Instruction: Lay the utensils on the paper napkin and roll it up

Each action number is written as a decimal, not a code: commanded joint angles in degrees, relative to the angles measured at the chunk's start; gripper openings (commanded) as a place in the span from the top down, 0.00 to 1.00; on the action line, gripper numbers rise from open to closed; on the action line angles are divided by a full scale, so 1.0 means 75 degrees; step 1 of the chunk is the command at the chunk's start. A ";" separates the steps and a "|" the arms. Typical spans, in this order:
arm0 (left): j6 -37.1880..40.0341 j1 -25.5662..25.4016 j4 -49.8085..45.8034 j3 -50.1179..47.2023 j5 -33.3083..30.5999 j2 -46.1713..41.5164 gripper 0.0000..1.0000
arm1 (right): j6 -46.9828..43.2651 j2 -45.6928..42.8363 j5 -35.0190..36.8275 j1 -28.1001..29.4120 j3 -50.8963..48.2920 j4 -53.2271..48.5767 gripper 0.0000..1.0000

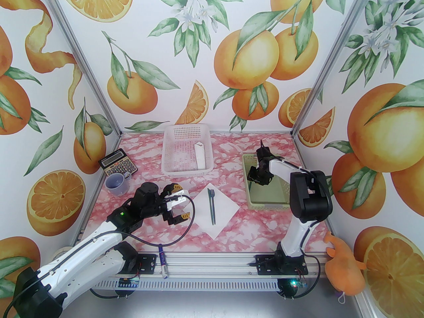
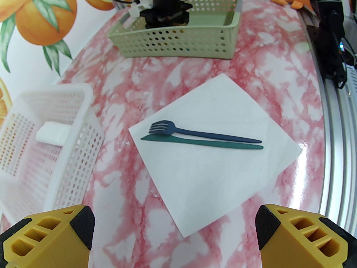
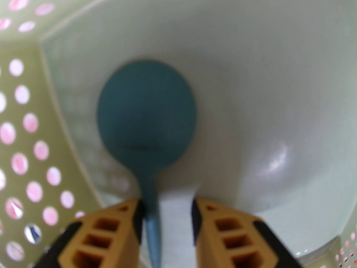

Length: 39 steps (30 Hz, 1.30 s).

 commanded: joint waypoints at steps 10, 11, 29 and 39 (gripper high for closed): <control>0.0223 -0.0031 -0.0078 0.0047 0.0130 0.0056 0.00 | -0.0311 0.0601 0.0740 0.0344 0.0338 -0.0331 0.69; 0.0223 -0.0032 -0.0069 0.0047 0.0132 0.0056 0.00 | -0.0321 0.0604 0.0774 0.0365 0.0348 -0.0343 0.70; 0.0223 -0.0032 -0.0092 0.0047 0.0142 0.0053 0.00 | -0.0300 0.0337 0.0749 0.0412 0.0286 -0.0368 0.90; 0.0227 -0.0033 -0.0104 0.0047 0.0148 0.0010 0.00 | -0.0320 -0.0083 0.0840 0.0400 0.0294 -0.0440 0.91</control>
